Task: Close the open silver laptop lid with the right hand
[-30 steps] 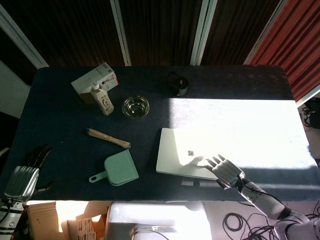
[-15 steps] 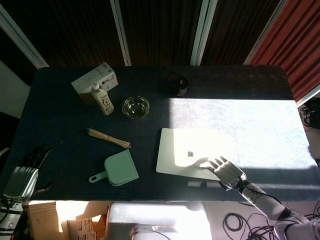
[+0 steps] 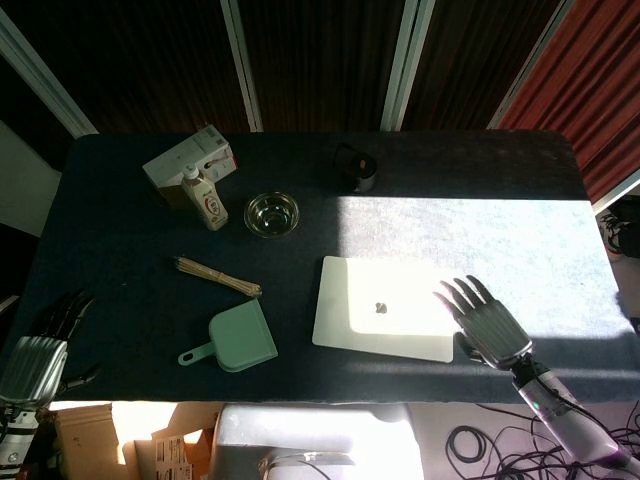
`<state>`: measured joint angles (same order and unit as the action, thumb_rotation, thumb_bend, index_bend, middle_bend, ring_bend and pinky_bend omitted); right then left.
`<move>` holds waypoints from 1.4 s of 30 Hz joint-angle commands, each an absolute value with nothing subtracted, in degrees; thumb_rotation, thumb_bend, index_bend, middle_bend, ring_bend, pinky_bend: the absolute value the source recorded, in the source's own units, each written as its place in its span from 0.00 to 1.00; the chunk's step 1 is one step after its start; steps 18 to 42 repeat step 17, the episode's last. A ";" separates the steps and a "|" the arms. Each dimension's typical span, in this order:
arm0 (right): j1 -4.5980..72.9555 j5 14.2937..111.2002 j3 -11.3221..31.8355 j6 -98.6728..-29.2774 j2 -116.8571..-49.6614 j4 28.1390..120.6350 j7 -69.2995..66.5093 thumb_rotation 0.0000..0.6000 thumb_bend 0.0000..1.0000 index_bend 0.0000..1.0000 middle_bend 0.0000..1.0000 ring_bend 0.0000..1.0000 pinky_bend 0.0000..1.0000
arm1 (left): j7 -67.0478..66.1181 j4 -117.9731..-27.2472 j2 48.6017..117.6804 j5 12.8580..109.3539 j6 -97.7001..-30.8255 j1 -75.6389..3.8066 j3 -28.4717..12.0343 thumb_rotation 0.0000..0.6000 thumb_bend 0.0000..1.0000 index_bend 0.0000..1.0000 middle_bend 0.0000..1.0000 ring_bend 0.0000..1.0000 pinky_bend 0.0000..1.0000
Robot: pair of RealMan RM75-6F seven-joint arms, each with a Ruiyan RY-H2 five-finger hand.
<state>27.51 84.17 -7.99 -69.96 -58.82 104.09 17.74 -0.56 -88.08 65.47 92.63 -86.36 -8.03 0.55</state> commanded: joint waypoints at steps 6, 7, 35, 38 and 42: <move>6.26 86.74 -6.01 -97.14 -65.08 92.31 6.57 1.00 0.38 0.00 0.00 0.00 0.00 | 0.01 -87.91 65.45 93.68 -87.39 -7.62 0.75 1.00 0.08 0.00 0.02 0.00 0.14; 6.13 86.89 -6.02 -96.77 -65.15 91.53 6.82 1.00 0.38 0.00 0.00 0.00 0.00 | 0.08 -87.87 65.46 93.78 -87.46 -7.61 0.75 1.00 0.08 0.00 0.01 0.00 0.14; 5.59 88.69 -4.17 -94.82 -65.35 91.33 7.22 1.00 0.38 0.00 0.00 0.00 0.00 | -0.22 -87.64 65.66 94.33 -88.48 -7.03 0.83 1.00 0.06 0.00 0.01 0.00 0.14; 5.59 88.69 -4.17 -94.82 -65.35 91.33 7.22 1.00 0.38 0.00 0.00 0.00 0.00 | -0.22 -87.64 65.66 94.33 -88.48 -7.03 0.83 1.00 0.06 0.00 0.01 0.00 0.14; 5.59 88.69 -4.17 -94.82 -65.35 91.33 7.22 1.00 0.38 0.00 0.00 0.00 0.00 | -0.22 -87.64 65.66 94.33 -88.48 -7.03 0.83 1.00 0.06 0.00 0.01 0.00 0.14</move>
